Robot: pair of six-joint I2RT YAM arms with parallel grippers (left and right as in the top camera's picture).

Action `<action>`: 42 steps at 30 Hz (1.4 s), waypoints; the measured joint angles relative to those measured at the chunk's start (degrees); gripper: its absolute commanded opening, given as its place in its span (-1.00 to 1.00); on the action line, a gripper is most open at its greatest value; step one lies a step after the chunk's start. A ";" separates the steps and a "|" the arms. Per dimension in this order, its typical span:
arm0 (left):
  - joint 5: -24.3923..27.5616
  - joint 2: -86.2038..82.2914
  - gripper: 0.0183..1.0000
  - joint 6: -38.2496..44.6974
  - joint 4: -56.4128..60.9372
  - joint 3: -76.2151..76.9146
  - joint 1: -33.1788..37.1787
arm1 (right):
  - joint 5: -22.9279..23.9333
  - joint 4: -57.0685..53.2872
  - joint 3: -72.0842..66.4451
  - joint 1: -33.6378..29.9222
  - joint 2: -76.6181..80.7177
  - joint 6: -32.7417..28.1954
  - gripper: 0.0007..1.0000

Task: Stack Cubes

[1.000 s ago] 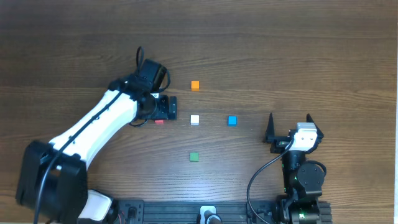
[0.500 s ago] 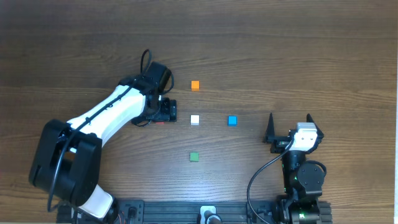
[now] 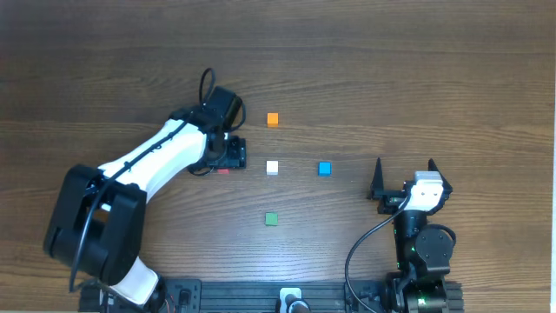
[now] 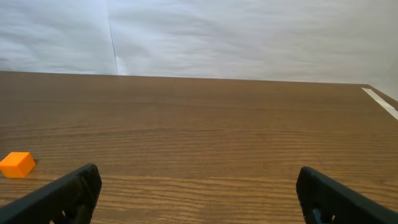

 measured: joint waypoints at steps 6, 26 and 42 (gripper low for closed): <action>-0.04 1.88 0.38 0.00 0.42 0.00 -1.38 | 0.00 0.00 0.00 0.00 0.00 0.02 0.99; -0.87 2.16 -0.17 0.00 0.04 0.00 -1.49 | 0.00 0.00 0.00 0.00 0.00 0.02 0.98; -1.05 2.16 -0.80 -0.24 -0.26 0.00 -1.49 | 0.00 0.00 0.00 0.00 0.00 0.02 0.99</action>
